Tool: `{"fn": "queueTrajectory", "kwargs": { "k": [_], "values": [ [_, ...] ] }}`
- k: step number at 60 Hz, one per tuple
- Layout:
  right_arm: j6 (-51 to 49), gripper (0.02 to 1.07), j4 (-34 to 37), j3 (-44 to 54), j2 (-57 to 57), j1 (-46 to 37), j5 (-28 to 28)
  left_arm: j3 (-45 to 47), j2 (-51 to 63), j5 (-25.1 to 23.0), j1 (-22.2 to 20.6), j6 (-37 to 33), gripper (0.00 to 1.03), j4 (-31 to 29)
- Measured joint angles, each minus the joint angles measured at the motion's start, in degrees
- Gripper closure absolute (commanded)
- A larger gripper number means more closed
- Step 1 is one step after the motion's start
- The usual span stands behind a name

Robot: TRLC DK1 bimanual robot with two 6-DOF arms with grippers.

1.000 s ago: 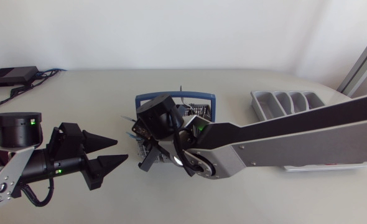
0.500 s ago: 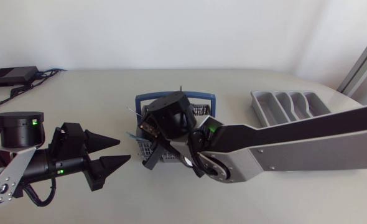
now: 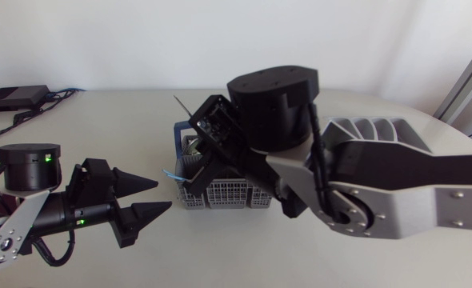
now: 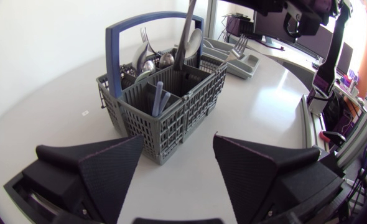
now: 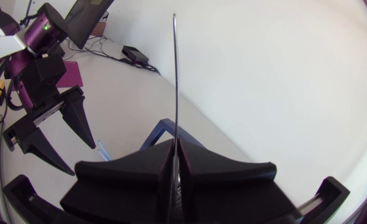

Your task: Sort the cutlery from the basket into the organizer compartments.

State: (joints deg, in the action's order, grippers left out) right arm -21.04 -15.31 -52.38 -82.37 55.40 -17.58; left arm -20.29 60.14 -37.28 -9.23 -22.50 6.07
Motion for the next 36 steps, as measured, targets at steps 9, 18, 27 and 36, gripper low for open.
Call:
{"fn": "queueTrajectory", "kwargs": {
  "k": [9,18,27,36],
  "values": [
    [1.42,1.01,6.1,-0.35,4.7,-0.07,1.25,0.0,0.0,0.13,-1.05,0.09,0.26,0.0],
    [4.17,1.01,13.55,-1.77,9.27,-1.11,3.85,-0.11,0.0,1.29,-2.84,0.92,0.26,-0.02],
    [6.84,1.01,19.96,-4.04,14.12,-2.8,6.19,-0.85,0.0,2.6,-4.48,1.51,0.26,-0.17],
    [9.22,1.01,25.66,-6.16,18.67,-4.87,8.76,-1.18,0.0,3.52,-5.35,1.53,0.26,-0.33]
  ]
}}
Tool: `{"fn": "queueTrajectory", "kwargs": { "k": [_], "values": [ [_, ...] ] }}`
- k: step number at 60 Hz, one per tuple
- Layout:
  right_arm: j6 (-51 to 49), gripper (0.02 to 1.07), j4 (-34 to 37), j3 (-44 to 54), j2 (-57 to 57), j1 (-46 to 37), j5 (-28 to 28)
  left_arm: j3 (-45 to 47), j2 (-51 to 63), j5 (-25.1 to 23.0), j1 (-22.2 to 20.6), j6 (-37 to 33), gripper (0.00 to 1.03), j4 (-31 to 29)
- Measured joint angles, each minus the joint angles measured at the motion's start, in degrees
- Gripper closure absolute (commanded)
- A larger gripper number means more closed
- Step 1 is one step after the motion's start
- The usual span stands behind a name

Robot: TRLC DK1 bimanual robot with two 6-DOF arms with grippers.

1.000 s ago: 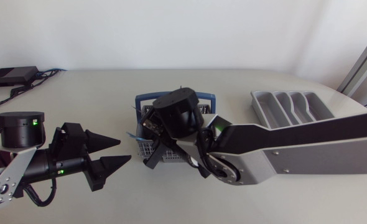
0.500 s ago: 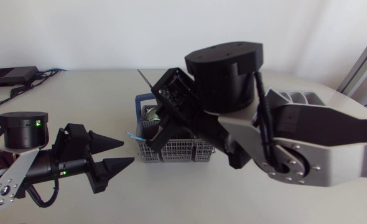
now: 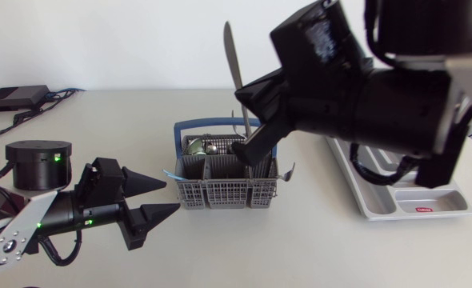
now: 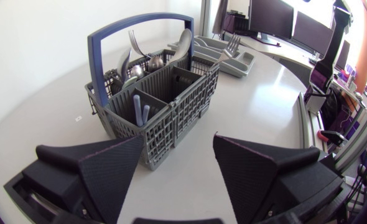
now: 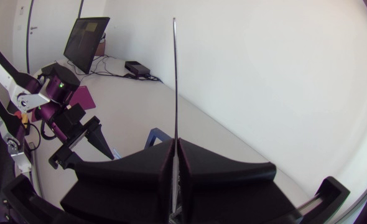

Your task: Sort the cutlery from the basket into the organizer compartments.

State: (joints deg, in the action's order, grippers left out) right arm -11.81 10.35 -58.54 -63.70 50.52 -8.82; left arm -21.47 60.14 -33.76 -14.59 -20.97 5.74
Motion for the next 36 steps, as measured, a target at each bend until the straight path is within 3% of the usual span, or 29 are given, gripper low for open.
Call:
{"fn": "queueTrajectory", "kwargs": {
  "k": [22,36],
  "values": [
    [1.62,1.01,12.02,-0.31,11.65,-10.05,2.27,-3.26,-0.22,2.99,-2.47,0.0,0.26,-1.86],
    [1.38,1.01,15.17,-0.02,13.46,-30.99,13.7,-4.52,-0.11,4.24,-2.69,0.0,0.26,-1.86]
  ]
}}
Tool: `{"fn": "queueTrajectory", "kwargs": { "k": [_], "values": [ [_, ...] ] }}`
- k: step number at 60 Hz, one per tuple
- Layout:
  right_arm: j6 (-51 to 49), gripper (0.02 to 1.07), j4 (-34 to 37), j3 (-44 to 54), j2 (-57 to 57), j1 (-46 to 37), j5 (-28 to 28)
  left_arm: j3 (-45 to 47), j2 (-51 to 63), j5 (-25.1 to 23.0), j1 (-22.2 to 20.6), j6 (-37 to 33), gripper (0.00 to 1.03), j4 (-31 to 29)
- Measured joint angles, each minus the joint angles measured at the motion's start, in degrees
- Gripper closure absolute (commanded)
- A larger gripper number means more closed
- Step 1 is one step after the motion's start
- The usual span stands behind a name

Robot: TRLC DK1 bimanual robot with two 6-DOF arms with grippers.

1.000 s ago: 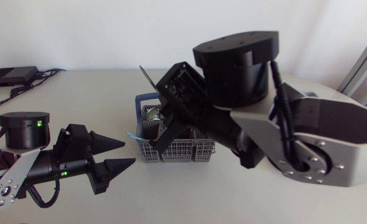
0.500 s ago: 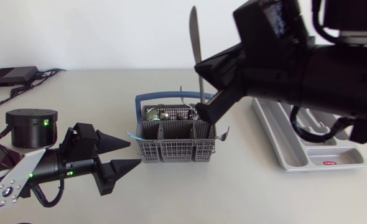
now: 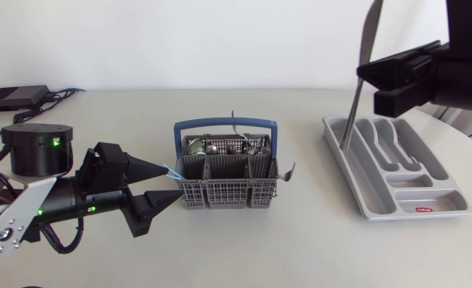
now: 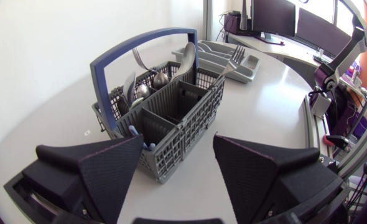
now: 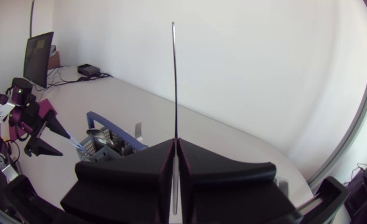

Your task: Sort the cutlery from the basket into the organizer compartments.

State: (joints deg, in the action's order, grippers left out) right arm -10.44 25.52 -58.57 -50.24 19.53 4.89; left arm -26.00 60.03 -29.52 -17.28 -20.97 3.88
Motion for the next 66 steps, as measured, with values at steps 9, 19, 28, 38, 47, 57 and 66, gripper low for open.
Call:
{"fn": "queueTrajectory", "kwargs": {
  "k": [9,19,28,38,47,57,66],
  "values": [
    [-0.83,1.01,0.04,1.79,-0.09,-13.51,6.97,0.0,0.0,0.5,-0.55,0.02,0.26,-0.2],
    [-3.17,1.01,-1.27,1.9,-2.51,-23.63,10.36,-0.11,0.0,1.16,-0.55,0.0,0.26,-0.37],
    [-4.94,1.01,-3.98,1.9,-8.52,-31.12,10.84,-0.33,0.0,1.16,-0.55,0.0,0.26,-0.44],
    [-6.75,1.01,-7.63,1.9,-15.76,-37.92,11.19,-0.33,0.0,1.16,-0.52,0.0,0.26,-0.44],
    [-8.11,1.01,-9.16,0.63,-23.56,-43.23,11.23,-0.33,0.0,1.16,-0.52,0.0,0.26,-0.5],
    [-9.4,1.01,-9.9,-5.16,-31.82,-47.65,10.16,-0.33,0.0,1.57,-0.52,0.0,0.26,-0.83],
    [-10.54,1.01,-11.47,-9.99,-36.85,-49.4,8.31,-0.33,0.0,2.67,-0.52,0.02,0.26,-1.14]
  ]
}}
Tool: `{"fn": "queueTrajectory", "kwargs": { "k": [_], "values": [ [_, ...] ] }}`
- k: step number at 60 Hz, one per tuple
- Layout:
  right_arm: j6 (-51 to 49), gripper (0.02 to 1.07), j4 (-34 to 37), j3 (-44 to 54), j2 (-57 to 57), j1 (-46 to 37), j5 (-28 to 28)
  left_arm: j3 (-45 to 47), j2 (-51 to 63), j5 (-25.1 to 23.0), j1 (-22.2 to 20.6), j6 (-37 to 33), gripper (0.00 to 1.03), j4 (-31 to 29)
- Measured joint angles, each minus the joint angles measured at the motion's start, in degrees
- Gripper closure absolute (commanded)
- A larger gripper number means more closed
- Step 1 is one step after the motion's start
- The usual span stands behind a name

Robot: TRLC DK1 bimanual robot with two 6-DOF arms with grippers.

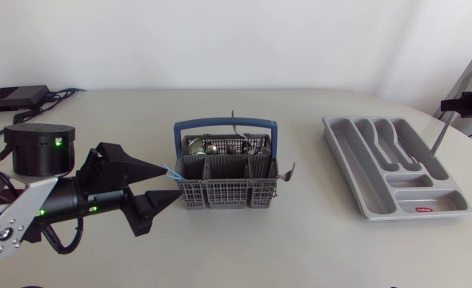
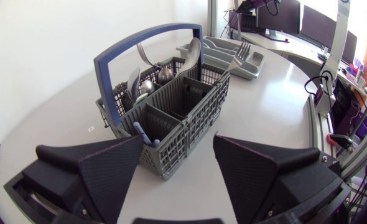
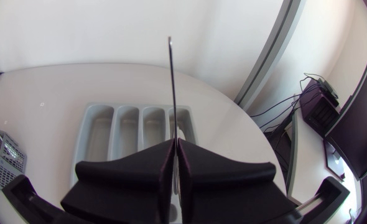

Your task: Sort the cutlery from the basket into the organizer compartments.

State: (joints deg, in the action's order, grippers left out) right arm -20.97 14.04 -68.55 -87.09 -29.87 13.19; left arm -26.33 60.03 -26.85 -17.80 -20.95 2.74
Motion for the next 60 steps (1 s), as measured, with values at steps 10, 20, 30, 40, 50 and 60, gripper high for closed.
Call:
{"fn": "queueTrajectory", "kwargs": {
  "k": [10,20,30,40,50,60],
  "values": [
    [-0.59,1.01,-1.03,-2.34,-4.66,-1.03,-1.25,0.0,0.0,1.46,-0.44,0.15,0.26,-0.39],
    [-1.7,1.01,-1.07,-3.52,-9.51,-2.38,-2.32,-0.02,0.0,1.9,-1.03,0.2,0.26,-0.81],
    [-2.6,1.01,-0.85,-4.26,-11.69,-3.21,-3.74,-0.09,0.0,2.58,-1.57,0.26,0.26,-0.85],
    [-3.13,1.01,0.11,-6.1,-12.61,-3.08,-5.44,-0.09,0.0,2.97,-1.9,0.37,0.26,-0.85],
    [-3.13,1.01,0.33,-7.5,-16.24,-2.1,-6.01,-0.09,0.0,2.99,-1.95,0.39,0.26,-0.85],
    [-3.04,1.01,0.04,-9.05,-19.17,-0.37,-7.08,-0.09,0.0,3.19,-1.95,0.39,0.26,-1.42]
  ]
}}
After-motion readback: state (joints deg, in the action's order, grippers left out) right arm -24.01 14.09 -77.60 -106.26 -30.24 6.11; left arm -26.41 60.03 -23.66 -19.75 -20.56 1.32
